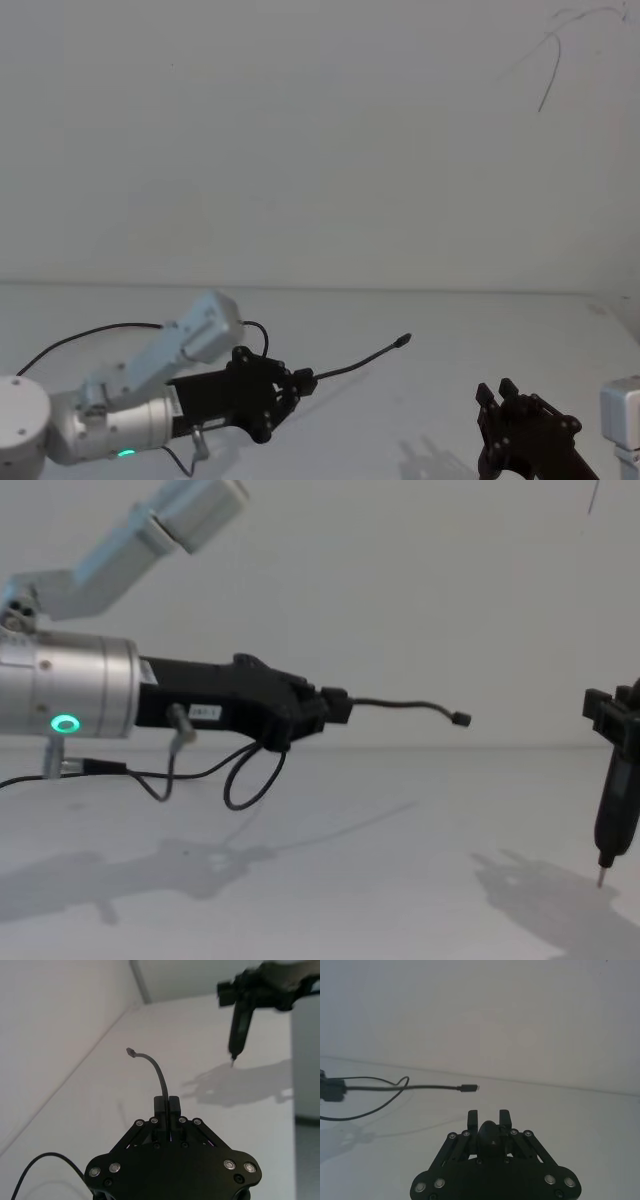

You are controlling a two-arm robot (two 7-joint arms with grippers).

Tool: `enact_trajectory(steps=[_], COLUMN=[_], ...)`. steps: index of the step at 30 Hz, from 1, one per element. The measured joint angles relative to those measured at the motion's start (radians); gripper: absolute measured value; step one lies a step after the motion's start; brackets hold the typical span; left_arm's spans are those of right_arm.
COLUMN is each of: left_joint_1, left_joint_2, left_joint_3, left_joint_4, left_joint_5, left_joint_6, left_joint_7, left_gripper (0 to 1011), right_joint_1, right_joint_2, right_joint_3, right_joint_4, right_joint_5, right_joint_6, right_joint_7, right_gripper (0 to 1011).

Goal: Pick up the data cable with the one hand.

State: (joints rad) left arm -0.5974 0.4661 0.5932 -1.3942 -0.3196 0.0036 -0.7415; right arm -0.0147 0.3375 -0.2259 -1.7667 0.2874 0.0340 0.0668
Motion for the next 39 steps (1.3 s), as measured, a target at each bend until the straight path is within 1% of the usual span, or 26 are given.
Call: enact_trajectory(steps=[3, 5, 6, 7, 9, 10, 11, 13, 15, 16, 20, 26, 32, 37, 39], left_joint_1=[0.002, 0.008, 0.011, 0.018, 0.028, 0.038, 0.042, 0.058, 0.07, 0.08, 0.103, 0.129, 0.145, 0.152, 0.155], left_joint_2=[0.009, 0.02, 0.024, 0.032, 0.041, 0.05, 0.055, 0.068, 0.078, 0.087, 0.106, 0.129, 0.143, 0.15, 0.153], left_joint_3=[-0.015, -0.027, -0.031, -0.038, -0.045, -0.051, -0.054, -0.063, -0.069, -0.074, -0.085, -0.095, -0.1, -0.103, -0.104], left_joint_4=[0.001, 0.001, 0.0, -0.004, -0.011, -0.017, -0.02, -0.03, -0.037, -0.044, -0.059, -0.076, -0.087, -0.092, -0.094], left_joint_5=[-0.044, -0.082, -0.089, -0.111, -0.134, -0.157, -0.163, -0.191, -0.206, -0.222, -0.252, -0.283, -0.302, -0.311, -0.315], left_joint_6=[-0.009, -0.013, -0.014, -0.015, -0.016, -0.016, -0.017, -0.018, -0.019, -0.019, -0.021, -0.024, -0.027, -0.028, -0.028], left_joint_7=[-0.041, -0.076, -0.082, -0.101, -0.12, -0.138, -0.142, -0.164, -0.175, -0.185, -0.201, -0.217, -0.226, -0.23, -0.232], left_gripper=[47, 47, 47, 48, 48, 48, 47, 47, 47, 47, 47, 47, 47, 47, 47], right_joint_1=[0.0, 0.0, 0.0, 0.0, 0.0, 0.0, 0.0, 0.0, 0.0, 0.0, 0.0, 0.0, 0.001, 0.006, 0.011], right_joint_2=[0.0, 0.0, 0.0, 0.0, 0.0, 0.0, 0.0, 0.0, 0.0, 0.0, 0.0, -0.001, -0.008, -0.021, -0.032], right_joint_3=[0.0, 0.0, 0.0, 0.0, 0.0, 0.0, 0.0, 0.0, 0.0, 0.0, 0.0, 0.001, 0.01, 0.019, 0.023], right_joint_4=[0.0, 0.0, 0.0, 0.0, 0.0, 0.0, 0.0, 0.0, 0.0, 0.0, 0.0, -0.001, -0.013, -0.028, -0.036], right_joint_5=[0.0, 0.0, 0.0, 0.0, 0.0, 0.0, 0.0, 0.0, 0.0, 0.0, 0.0, 0.0, 0.005, 0.017, 0.024], right_joint_6=[0.0, 0.0, 0.0, 0.0, 0.0, 0.0, 0.0, 0.0, 0.0, 0.0, 0.0, 0.0, -0.001, -0.013, -0.022], right_joint_7=[0.0, 0.0, 0.0, 0.0, 0.0, 0.0, 0.0, 0.0, 0.0, 0.0, 0.0, 0.0, 0.0, 0.0, 0.0], right_gripper=[251, 251, 251, 251, 251, 251, 251, 251, 251, 251, 251, 251, 251, 251, 251])
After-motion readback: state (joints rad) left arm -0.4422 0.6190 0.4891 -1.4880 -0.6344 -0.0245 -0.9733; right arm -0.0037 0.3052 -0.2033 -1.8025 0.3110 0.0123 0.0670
